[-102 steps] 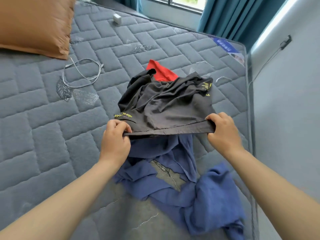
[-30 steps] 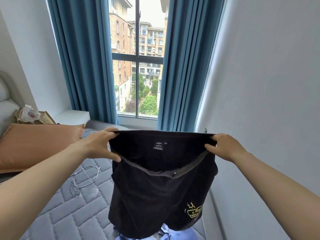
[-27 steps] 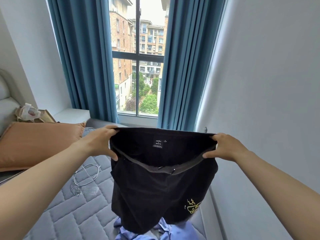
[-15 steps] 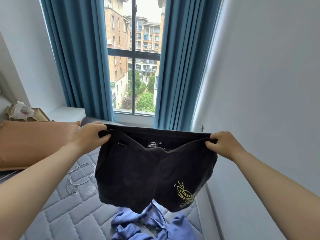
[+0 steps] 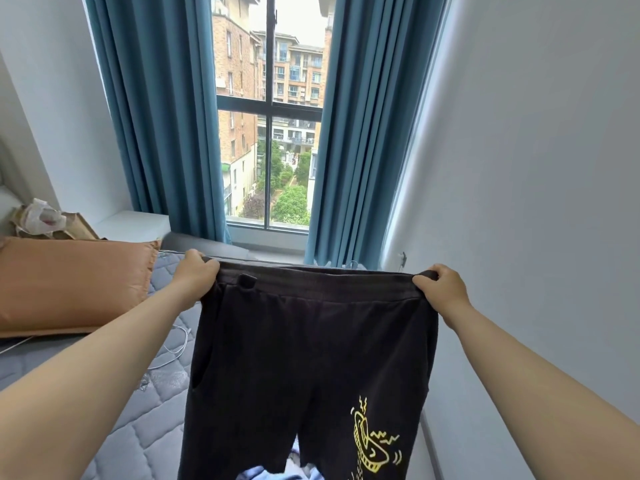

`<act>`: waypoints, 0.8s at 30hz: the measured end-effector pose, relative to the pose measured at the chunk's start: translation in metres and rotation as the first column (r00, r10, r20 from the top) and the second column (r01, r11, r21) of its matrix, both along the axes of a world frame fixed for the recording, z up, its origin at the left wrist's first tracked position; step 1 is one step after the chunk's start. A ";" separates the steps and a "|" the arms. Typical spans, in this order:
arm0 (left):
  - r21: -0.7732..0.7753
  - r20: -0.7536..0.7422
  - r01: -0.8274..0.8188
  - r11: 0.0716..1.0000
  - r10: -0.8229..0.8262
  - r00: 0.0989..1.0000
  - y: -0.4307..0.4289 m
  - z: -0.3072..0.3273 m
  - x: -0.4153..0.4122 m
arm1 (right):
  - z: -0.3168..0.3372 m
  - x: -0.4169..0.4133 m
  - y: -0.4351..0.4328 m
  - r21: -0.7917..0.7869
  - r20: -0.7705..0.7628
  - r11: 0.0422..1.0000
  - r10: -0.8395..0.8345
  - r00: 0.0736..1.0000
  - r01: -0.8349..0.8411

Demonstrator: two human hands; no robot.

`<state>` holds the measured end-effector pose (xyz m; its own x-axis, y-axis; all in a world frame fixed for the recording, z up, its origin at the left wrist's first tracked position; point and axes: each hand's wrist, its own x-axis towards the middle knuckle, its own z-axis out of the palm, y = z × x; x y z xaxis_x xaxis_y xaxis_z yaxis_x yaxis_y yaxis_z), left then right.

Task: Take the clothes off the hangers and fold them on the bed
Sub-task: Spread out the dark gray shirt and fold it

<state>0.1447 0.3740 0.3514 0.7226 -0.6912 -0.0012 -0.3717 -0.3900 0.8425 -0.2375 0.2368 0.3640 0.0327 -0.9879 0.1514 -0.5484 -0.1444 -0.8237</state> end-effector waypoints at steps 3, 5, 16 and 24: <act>-0.021 -0.127 0.025 0.999 -0.027 0.992 0.001 -0.004 -0.003 | -0.005 -0.003 0.000 0.077 0.046 0.997 -0.023 0.999 0.020; -0.086 -0.314 0.030 0.996 -0.056 0.948 -0.001 -0.004 -0.007 | -0.007 -0.004 0.001 0.159 0.130 0.987 -0.053 0.990 0.032; -0.281 -0.496 0.078 0.957 -0.215 0.841 -0.018 0.014 -0.072 | 0.008 0.040 0.029 0.286 0.447 0.956 -0.198 0.872 0.071; -0.390 -0.450 0.241 0.889 -0.412 0.792 -0.017 0.036 -0.128 | 0.026 0.074 0.066 0.173 0.504 0.978 0.016 0.864 -0.119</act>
